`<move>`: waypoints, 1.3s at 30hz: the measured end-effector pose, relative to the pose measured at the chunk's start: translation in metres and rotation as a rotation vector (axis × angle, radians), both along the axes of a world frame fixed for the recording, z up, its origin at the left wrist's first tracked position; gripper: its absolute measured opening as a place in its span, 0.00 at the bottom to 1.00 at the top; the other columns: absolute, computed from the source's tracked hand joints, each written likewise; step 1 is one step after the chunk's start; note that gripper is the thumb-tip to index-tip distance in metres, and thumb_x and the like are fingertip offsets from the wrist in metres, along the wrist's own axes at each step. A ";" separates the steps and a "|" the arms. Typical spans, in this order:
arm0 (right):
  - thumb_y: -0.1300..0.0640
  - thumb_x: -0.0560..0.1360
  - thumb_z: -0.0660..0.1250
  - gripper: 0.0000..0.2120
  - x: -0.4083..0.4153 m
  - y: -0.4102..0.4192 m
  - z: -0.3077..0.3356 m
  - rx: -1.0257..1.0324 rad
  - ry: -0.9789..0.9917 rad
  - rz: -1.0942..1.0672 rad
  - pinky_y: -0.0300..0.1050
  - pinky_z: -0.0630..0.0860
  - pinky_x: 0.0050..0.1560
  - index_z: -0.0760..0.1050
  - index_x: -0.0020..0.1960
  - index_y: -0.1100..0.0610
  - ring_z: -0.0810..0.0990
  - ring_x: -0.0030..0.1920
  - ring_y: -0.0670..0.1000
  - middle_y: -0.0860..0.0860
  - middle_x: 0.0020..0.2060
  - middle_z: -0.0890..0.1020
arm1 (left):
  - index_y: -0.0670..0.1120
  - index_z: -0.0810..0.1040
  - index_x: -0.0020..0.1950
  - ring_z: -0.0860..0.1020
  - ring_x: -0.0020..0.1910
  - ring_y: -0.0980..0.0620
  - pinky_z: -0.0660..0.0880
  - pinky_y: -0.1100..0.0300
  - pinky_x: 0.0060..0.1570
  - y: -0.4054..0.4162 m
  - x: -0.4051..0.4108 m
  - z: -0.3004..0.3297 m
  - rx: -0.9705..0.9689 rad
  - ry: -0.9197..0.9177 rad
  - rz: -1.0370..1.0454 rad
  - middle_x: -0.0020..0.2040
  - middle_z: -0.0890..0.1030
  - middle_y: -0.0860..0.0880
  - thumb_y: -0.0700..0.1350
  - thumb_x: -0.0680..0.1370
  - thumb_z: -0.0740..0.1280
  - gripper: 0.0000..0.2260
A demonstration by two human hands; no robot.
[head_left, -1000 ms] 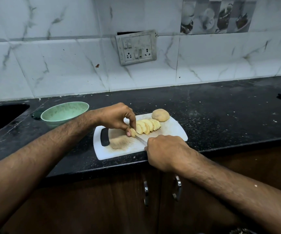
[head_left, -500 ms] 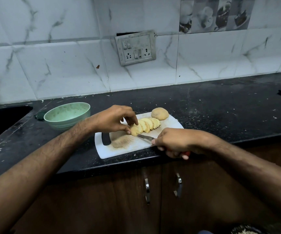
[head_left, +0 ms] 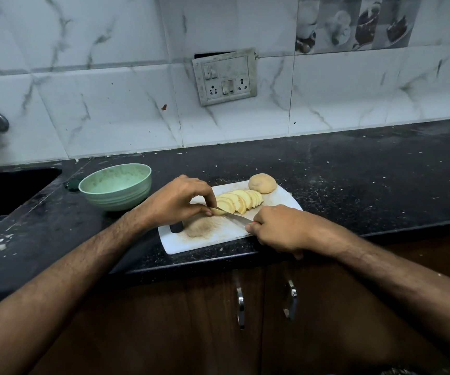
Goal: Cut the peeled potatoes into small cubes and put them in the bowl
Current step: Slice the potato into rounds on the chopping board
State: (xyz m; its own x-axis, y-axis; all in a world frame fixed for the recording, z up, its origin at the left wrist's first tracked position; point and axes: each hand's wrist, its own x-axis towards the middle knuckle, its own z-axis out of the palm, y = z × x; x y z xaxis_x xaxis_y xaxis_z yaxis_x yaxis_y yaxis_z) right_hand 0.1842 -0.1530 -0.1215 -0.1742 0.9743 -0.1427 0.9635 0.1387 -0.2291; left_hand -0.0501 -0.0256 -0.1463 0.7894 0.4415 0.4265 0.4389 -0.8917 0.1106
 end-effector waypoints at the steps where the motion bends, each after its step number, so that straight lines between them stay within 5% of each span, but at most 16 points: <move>1: 0.46 0.83 0.55 0.19 0.001 0.002 -0.001 -0.011 0.022 0.001 0.42 0.72 0.28 0.75 0.48 0.60 0.73 0.16 0.47 0.54 0.35 0.78 | 0.56 0.83 0.49 0.78 0.53 0.61 0.67 0.57 0.57 0.001 -0.002 0.000 0.018 0.010 0.023 0.47 0.82 0.63 0.51 0.74 0.77 0.06; 4: 0.45 0.83 0.54 0.19 0.002 0.003 -0.002 0.000 -0.002 -0.004 0.43 0.73 0.31 0.74 0.46 0.58 0.74 0.17 0.47 0.53 0.35 0.78 | 0.59 0.83 0.49 0.75 0.57 0.60 0.61 0.53 0.62 0.000 -0.006 0.007 -0.016 0.051 0.069 0.48 0.82 0.64 0.54 0.73 0.76 0.06; 9: 0.43 0.83 0.53 0.17 0.003 0.007 -0.005 0.094 -0.070 0.000 0.46 0.71 0.37 0.73 0.47 0.54 0.77 0.33 0.48 0.49 0.38 0.77 | 0.54 0.86 0.52 0.80 0.54 0.57 0.73 0.53 0.60 -0.003 -0.004 0.014 -0.226 0.075 0.046 0.49 0.84 0.62 0.49 0.74 0.77 0.08; 15: 0.42 0.82 0.53 0.17 0.007 0.014 -0.005 0.121 -0.044 -0.011 0.46 0.70 0.37 0.71 0.43 0.51 0.79 0.39 0.50 0.50 0.38 0.78 | 0.51 0.85 0.54 0.82 0.45 0.59 0.78 0.58 0.47 -0.009 -0.001 0.006 -0.104 0.017 0.064 0.48 0.82 0.57 0.48 0.75 0.76 0.09; 22: 0.41 0.82 0.53 0.19 0.005 0.012 -0.004 0.138 -0.022 0.017 0.45 0.71 0.36 0.70 0.41 0.51 0.79 0.35 0.49 0.49 0.35 0.77 | 0.49 0.85 0.52 0.80 0.45 0.61 0.71 0.72 0.48 -0.019 -0.004 -0.007 -0.013 0.002 0.051 0.47 0.82 0.56 0.45 0.77 0.75 0.05; 30: 0.43 0.83 0.52 0.15 -0.006 0.007 -0.010 0.151 -0.081 0.062 0.48 0.68 0.45 0.69 0.45 0.51 0.73 0.44 0.53 0.49 0.42 0.73 | 0.54 0.85 0.49 0.78 0.47 0.66 0.71 0.56 0.47 -0.022 -0.010 -0.020 0.085 -0.090 0.114 0.47 0.82 0.58 0.43 0.77 0.75 0.05; 35: 0.43 0.83 0.51 0.15 -0.011 0.002 -0.007 0.182 -0.144 0.090 0.49 0.68 0.45 0.70 0.48 0.51 0.72 0.43 0.53 0.50 0.45 0.73 | 0.49 0.87 0.49 0.78 0.43 0.68 0.69 0.74 0.46 -0.028 -0.009 -0.020 0.084 -0.140 0.062 0.45 0.83 0.56 0.44 0.76 0.76 0.03; 39: 0.44 0.83 0.50 0.15 -0.016 -0.001 -0.005 0.209 -0.191 0.104 0.49 0.68 0.44 0.68 0.47 0.51 0.71 0.42 0.54 0.53 0.48 0.78 | 0.52 0.86 0.47 0.76 0.41 0.69 0.73 0.59 0.42 -0.028 -0.009 -0.023 0.104 -0.157 0.098 0.44 0.83 0.58 0.48 0.76 0.77 0.02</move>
